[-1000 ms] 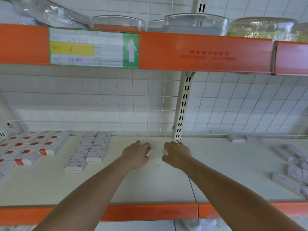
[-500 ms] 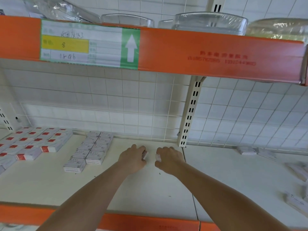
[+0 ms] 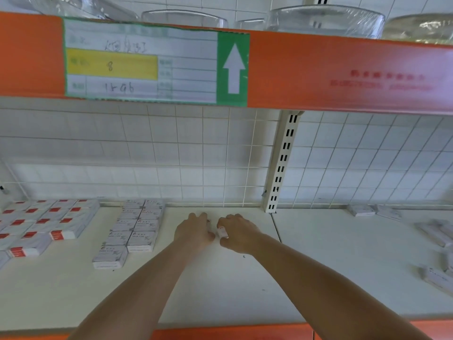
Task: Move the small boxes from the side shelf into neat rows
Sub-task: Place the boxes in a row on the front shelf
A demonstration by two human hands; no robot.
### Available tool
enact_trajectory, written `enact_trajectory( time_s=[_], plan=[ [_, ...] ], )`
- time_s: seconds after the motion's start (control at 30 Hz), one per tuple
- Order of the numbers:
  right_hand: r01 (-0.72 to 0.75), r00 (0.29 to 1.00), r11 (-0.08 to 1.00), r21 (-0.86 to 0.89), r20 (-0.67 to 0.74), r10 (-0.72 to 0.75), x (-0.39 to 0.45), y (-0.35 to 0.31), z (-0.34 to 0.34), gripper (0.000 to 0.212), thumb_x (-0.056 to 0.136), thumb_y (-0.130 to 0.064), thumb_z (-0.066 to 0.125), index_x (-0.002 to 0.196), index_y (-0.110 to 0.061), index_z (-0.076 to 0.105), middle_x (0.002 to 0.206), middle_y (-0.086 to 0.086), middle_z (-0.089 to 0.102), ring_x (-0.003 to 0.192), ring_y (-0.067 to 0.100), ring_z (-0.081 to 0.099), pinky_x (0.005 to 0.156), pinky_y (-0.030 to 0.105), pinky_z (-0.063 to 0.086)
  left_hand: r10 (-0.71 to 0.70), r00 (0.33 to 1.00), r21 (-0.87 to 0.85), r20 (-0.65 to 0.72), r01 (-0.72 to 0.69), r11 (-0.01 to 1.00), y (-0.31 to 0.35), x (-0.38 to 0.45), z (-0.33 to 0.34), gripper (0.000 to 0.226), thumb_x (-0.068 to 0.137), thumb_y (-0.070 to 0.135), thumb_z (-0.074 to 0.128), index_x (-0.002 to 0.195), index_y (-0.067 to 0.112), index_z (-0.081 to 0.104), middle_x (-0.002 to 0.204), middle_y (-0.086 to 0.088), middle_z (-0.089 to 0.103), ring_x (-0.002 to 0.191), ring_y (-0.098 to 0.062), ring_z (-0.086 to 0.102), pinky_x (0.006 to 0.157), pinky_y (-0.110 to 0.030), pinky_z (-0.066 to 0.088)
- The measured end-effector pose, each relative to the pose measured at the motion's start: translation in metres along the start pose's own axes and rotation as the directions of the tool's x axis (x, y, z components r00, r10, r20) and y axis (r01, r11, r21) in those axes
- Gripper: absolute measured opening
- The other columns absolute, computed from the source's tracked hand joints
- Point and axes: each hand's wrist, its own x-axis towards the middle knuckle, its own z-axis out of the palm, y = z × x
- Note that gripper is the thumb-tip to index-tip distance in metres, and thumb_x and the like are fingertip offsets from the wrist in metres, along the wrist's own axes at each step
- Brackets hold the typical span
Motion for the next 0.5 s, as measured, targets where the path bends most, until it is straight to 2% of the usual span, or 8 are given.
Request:
enact_trajectory(
  time_s=[0.17, 0.3, 0.4, 0.5],
  plan=[
    [0.023, 1.0, 0.999, 0.047, 0.007, -0.023, 0.005, -0.003, 0.006, 0.039, 0.089, -0.019, 0.054, 0.128, -0.017, 0.052, 0.125, 0.006, 0.051, 0.123, 0.024, 0.043, 0.097, 0.036, 0.04, -0.07, 0.998, -0.038, -0.005, 0.07, 0.997, -0.003, 0.007, 0.001, 0.031, 0.091, 0.032, 0.048, 0.117, 0.015, 0.049, 0.114, -0.005, 0.052, 0.099, -0.022, 0.058, 0.071, -0.029, 0.043],
    [0.044, 0.999, 0.999, -0.004, -0.007, -0.044, 0.007, 0.001, 0.005, 0.039, 0.088, -0.014, 0.053, 0.127, -0.019, 0.054, 0.129, 0.003, 0.051, 0.126, 0.021, 0.041, 0.101, 0.036, 0.036, -0.067, 0.997, -0.048, 0.026, 0.069, 0.996, -0.005, 0.01, -0.002, 0.041, 0.086, 0.042, 0.05, 0.116, 0.013, 0.054, 0.114, -0.005, 0.053, 0.1, -0.023, 0.058, 0.074, -0.031, 0.045],
    [0.051, 0.999, 0.999, 0.004, 0.008, -0.051, 0.006, 0.007, 0.003, 0.041, 0.086, -0.01, 0.056, 0.125, -0.021, 0.057, 0.132, -0.002, 0.049, 0.128, 0.018, 0.038, 0.101, 0.035, 0.036, 0.007, 1.0, 0.078, 0.027, -0.009, 0.997, -0.008, 0.007, -0.009, 0.047, 0.085, 0.048, 0.049, 0.118, 0.015, 0.052, 0.123, -0.005, 0.043, 0.111, -0.024, 0.051, 0.085, -0.032, 0.043],
    [0.014, 1.0, 0.998, 0.056, 0.003, -0.014, 0.005, 0.011, 0.0, 0.043, 0.084, -0.017, 0.059, 0.126, -0.026, 0.058, 0.136, -0.006, 0.047, 0.131, 0.015, 0.037, 0.103, 0.033, 0.036, 0.162, 0.985, 0.177, 0.063, -0.171, 0.969, -0.014, 0.007, -0.013, 0.049, 0.088, 0.035, 0.045, 0.134, 0.02, 0.044, 0.144, -0.005, 0.033, 0.128, -0.025, 0.038, 0.102, -0.038, 0.037]
  ],
)
